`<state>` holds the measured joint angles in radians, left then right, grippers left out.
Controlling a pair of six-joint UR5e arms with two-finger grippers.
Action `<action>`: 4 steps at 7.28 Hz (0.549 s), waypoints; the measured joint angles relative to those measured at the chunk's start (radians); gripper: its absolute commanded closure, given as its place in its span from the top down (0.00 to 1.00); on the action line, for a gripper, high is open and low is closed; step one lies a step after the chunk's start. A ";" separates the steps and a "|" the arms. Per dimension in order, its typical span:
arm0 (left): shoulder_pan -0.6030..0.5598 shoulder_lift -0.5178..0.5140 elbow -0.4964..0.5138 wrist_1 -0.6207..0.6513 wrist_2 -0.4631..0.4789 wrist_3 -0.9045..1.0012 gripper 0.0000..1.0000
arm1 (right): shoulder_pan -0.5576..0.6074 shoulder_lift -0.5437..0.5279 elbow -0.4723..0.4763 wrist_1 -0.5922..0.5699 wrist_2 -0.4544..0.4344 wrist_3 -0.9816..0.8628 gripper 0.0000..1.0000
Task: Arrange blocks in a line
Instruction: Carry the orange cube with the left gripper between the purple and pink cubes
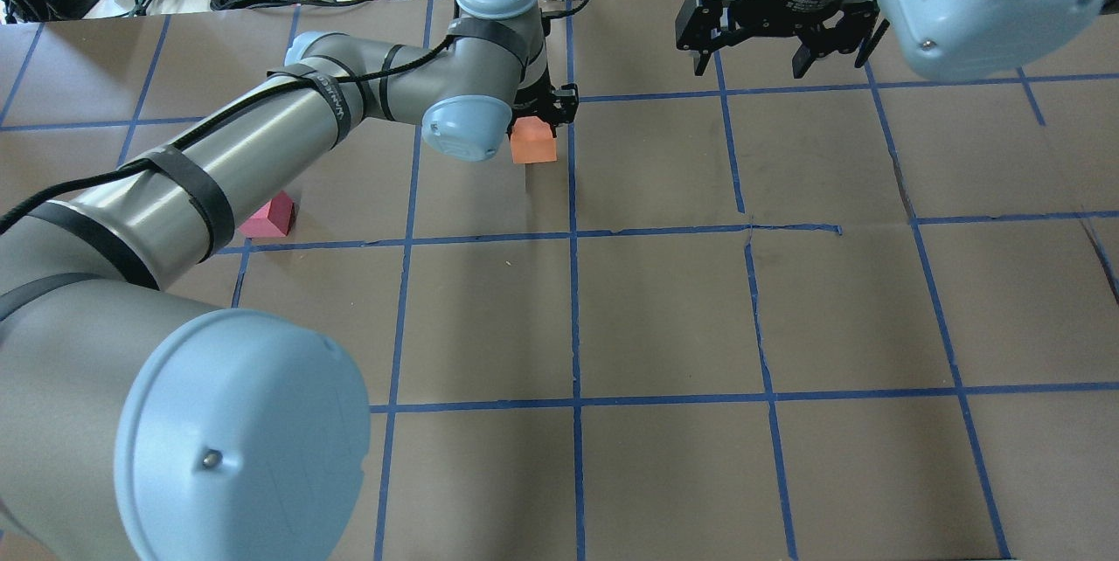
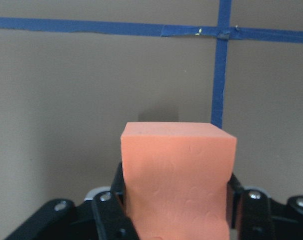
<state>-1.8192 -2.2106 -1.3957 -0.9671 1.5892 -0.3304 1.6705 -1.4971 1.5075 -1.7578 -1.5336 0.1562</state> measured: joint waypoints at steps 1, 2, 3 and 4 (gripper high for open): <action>0.050 0.032 -0.002 -0.041 0.001 0.022 0.17 | 0.000 0.000 0.001 0.000 0.000 0.000 1.00; 0.105 0.060 -0.006 -0.071 0.002 0.065 0.15 | 0.000 0.000 0.001 0.000 -0.001 0.000 1.00; 0.164 0.088 -0.011 -0.109 0.003 0.137 0.15 | 0.000 0.000 0.002 0.000 -0.005 0.000 1.00; 0.230 0.114 -0.017 -0.142 0.004 0.223 0.15 | 0.000 -0.001 0.003 0.000 -0.009 -0.001 1.00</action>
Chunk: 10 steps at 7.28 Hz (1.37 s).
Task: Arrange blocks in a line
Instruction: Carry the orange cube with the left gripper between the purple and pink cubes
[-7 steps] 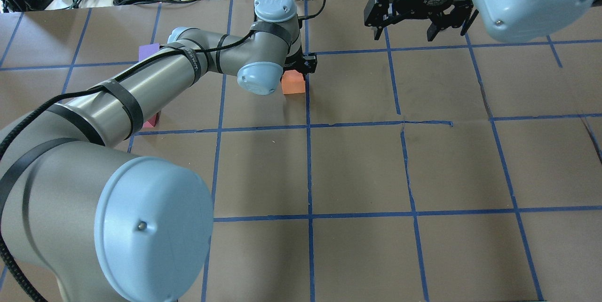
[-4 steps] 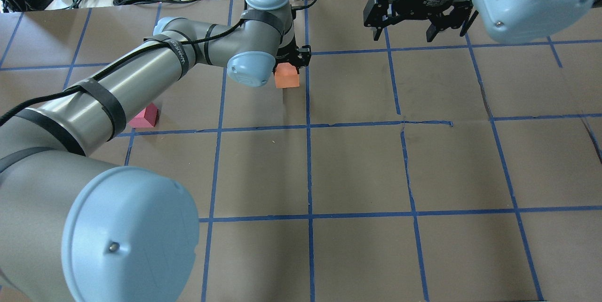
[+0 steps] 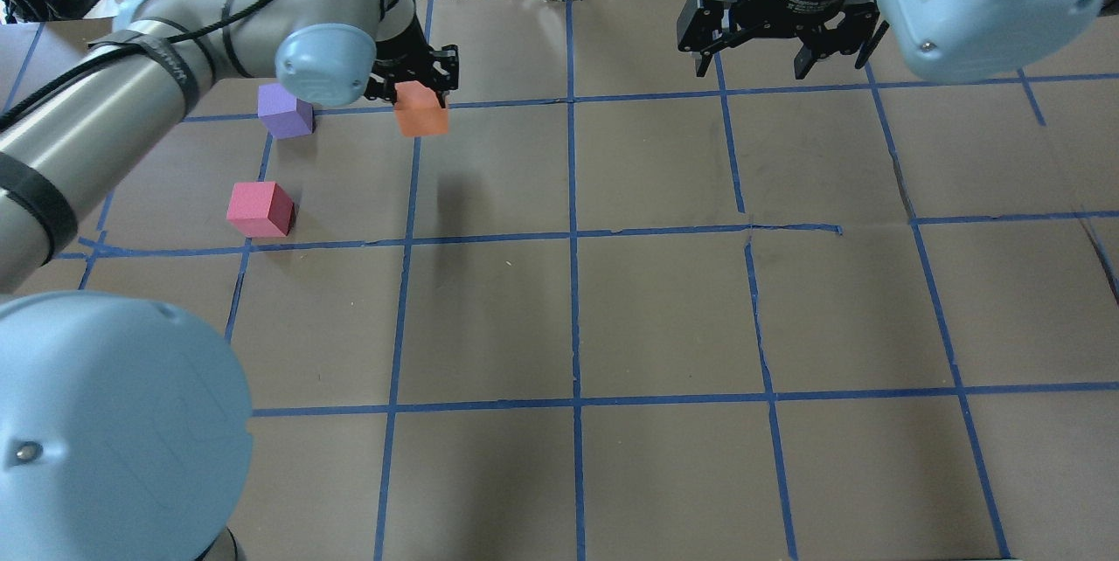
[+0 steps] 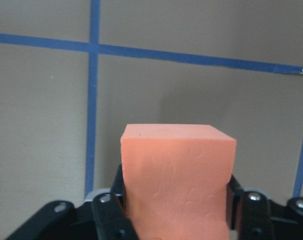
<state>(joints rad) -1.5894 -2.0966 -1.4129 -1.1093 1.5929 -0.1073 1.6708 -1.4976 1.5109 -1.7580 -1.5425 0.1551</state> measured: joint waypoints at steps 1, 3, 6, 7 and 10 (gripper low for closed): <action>0.068 0.018 -0.006 -0.014 0.000 0.081 0.14 | 0.001 0.000 0.000 0.000 -0.003 -0.001 1.00; 0.194 0.029 -0.015 -0.017 -0.006 0.260 0.10 | 0.001 0.000 0.001 -0.003 -0.005 -0.002 1.00; 0.296 0.004 -0.035 0.014 -0.007 0.437 0.09 | 0.001 0.000 0.003 -0.004 -0.005 -0.002 1.00; 0.306 -0.002 -0.050 0.040 -0.010 0.448 0.09 | 0.001 0.000 0.003 -0.006 -0.005 -0.002 1.00; 0.314 -0.018 -0.104 0.113 -0.015 0.454 0.09 | 0.000 0.000 0.004 -0.012 -0.005 -0.002 1.00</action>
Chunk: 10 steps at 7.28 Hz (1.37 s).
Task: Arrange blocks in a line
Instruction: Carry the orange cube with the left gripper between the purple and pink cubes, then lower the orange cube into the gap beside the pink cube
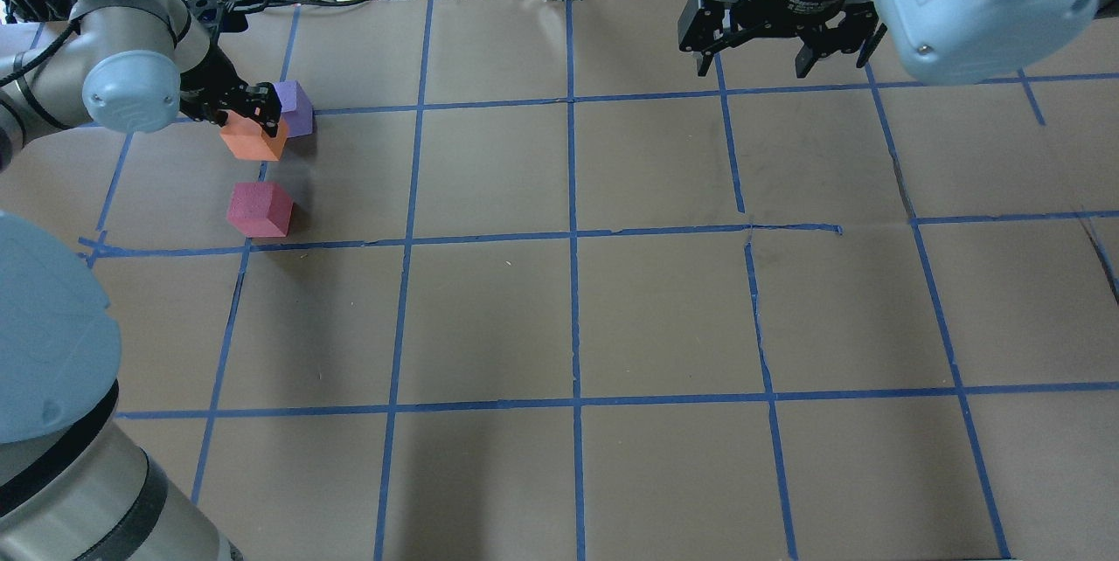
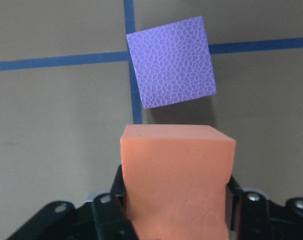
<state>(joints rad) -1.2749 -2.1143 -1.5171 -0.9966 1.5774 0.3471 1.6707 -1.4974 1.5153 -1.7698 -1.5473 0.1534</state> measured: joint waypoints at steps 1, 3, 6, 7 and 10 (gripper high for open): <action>0.001 -0.011 -0.004 0.008 -0.008 0.001 0.09 | 0.000 0.000 0.000 0.000 0.001 0.000 1.00; 0.001 -0.031 -0.007 0.015 -0.029 0.002 0.08 | 0.000 0.000 -0.001 -0.002 0.001 -0.001 1.00; 0.001 -0.049 -0.009 0.021 -0.033 -0.005 0.08 | 0.001 0.001 -0.001 -0.003 0.000 -0.001 1.00; 0.002 -0.053 -0.009 0.022 -0.032 -0.008 0.08 | 0.001 0.001 -0.001 -0.003 0.001 -0.001 1.00; 0.002 -0.059 -0.009 0.023 -0.027 -0.007 0.09 | 0.001 0.000 -0.001 -0.004 0.001 -0.001 1.00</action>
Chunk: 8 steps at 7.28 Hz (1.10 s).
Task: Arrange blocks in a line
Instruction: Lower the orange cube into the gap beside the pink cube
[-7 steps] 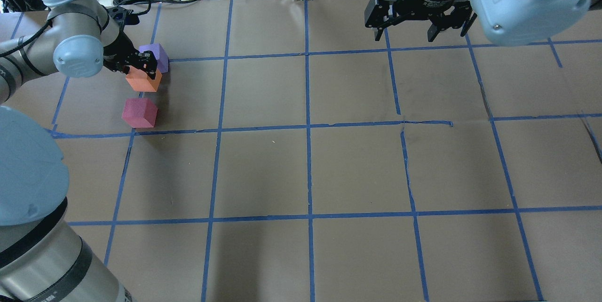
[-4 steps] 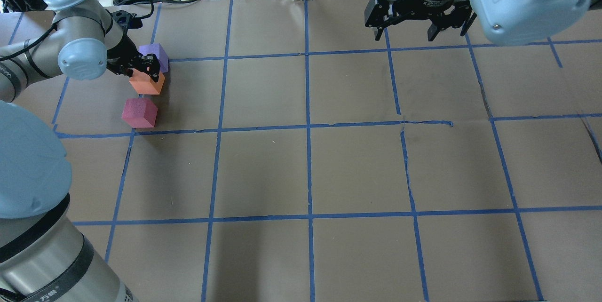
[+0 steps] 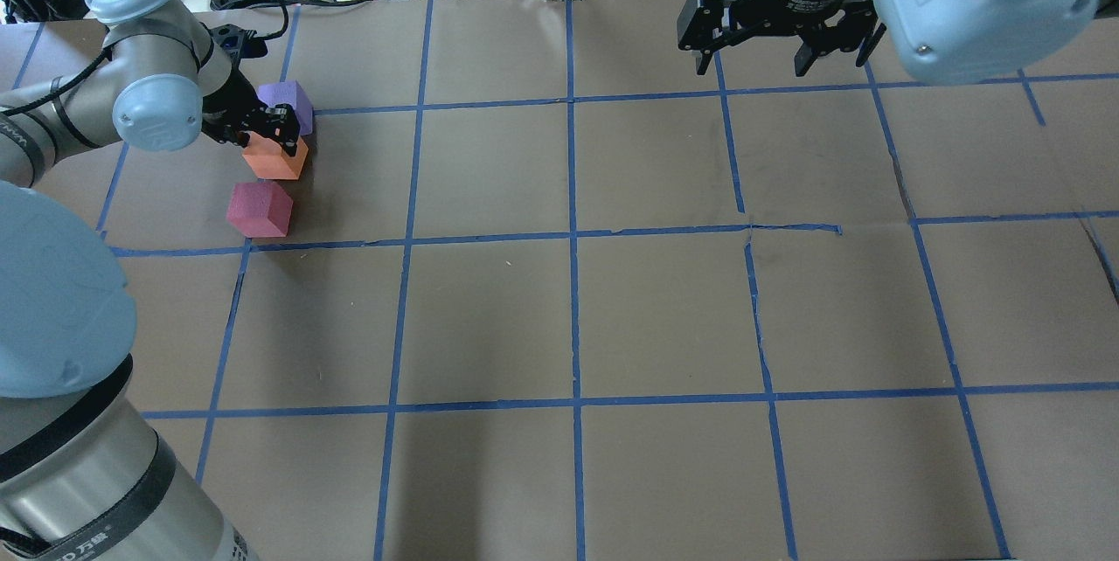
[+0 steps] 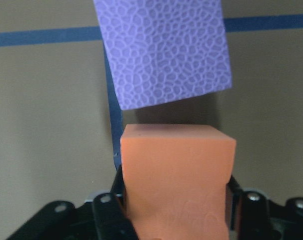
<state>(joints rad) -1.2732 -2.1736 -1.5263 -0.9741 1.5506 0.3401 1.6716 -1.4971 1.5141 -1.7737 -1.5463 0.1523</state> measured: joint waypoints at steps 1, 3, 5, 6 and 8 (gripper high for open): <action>0.000 0.000 0.000 0.000 0.001 0.003 0.09 | 0.000 0.000 0.000 0.000 0.000 0.001 1.00; 0.000 -0.001 -0.001 0.000 0.003 0.006 0.09 | 0.000 0.000 0.001 -0.001 0.000 0.000 1.00; 0.000 -0.002 -0.007 0.000 0.004 0.006 0.10 | 0.000 0.000 0.001 0.000 0.000 0.000 1.00; 0.000 -0.001 -0.011 0.000 0.004 0.005 0.10 | 0.000 0.000 0.001 -0.001 0.000 0.000 1.00; 0.001 0.000 -0.015 0.000 0.005 0.008 0.10 | 0.000 0.000 0.001 -0.001 0.000 0.001 1.00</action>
<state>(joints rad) -1.2722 -2.1739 -1.5408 -0.9740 1.5557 0.3478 1.6718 -1.4971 1.5151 -1.7747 -1.5462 0.1532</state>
